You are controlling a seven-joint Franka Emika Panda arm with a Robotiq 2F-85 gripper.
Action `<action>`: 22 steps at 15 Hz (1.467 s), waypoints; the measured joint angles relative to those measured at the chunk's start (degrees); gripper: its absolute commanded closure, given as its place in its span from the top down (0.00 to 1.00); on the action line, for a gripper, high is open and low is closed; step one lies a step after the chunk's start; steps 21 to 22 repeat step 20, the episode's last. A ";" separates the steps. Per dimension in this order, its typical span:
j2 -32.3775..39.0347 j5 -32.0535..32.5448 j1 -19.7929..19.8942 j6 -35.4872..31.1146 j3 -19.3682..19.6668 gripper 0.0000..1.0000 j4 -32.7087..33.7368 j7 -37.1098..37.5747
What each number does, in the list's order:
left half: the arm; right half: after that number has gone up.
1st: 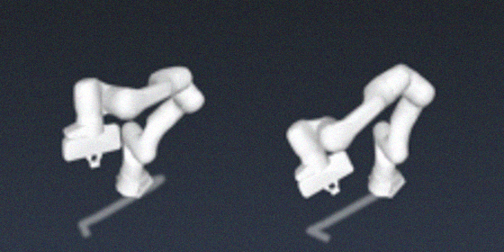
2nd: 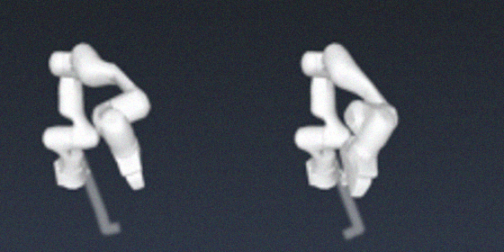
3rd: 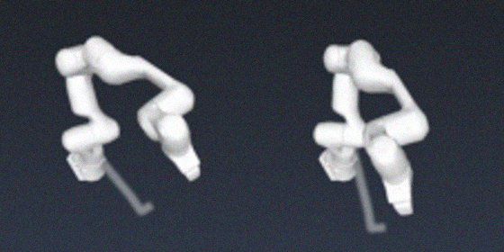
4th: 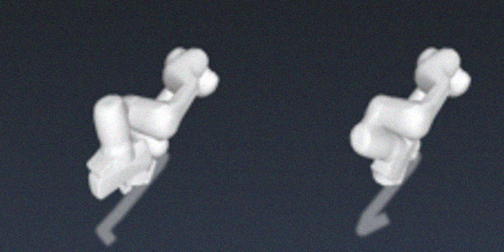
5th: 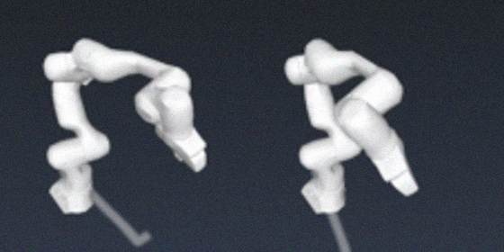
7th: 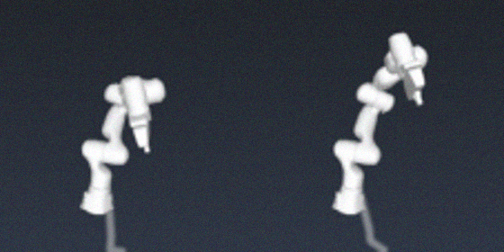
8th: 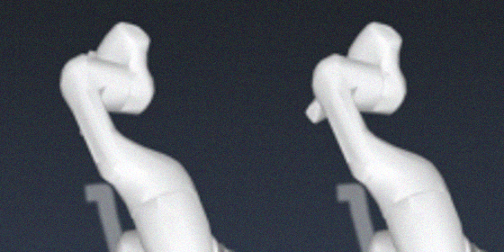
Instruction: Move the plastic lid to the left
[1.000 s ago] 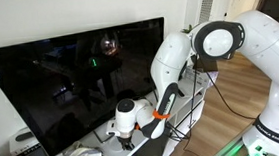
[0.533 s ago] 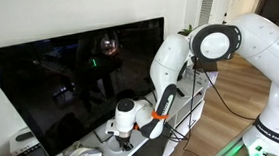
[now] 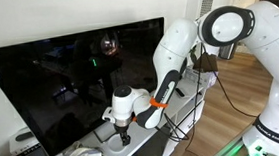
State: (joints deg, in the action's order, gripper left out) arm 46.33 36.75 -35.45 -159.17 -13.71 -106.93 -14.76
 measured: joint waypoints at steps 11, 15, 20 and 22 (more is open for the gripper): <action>-22.72 -9.83 4.49 0.54 2.17 1.00 -27.90 19.71; -32.83 -13.24 10.45 -2.93 3.26 1.00 -38.89 22.47; -35.65 -13.70 12.05 -3.42 3.98 1.00 -41.72 22.97; -35.65 -13.70 12.05 -3.42 3.98 1.00 -41.72 22.97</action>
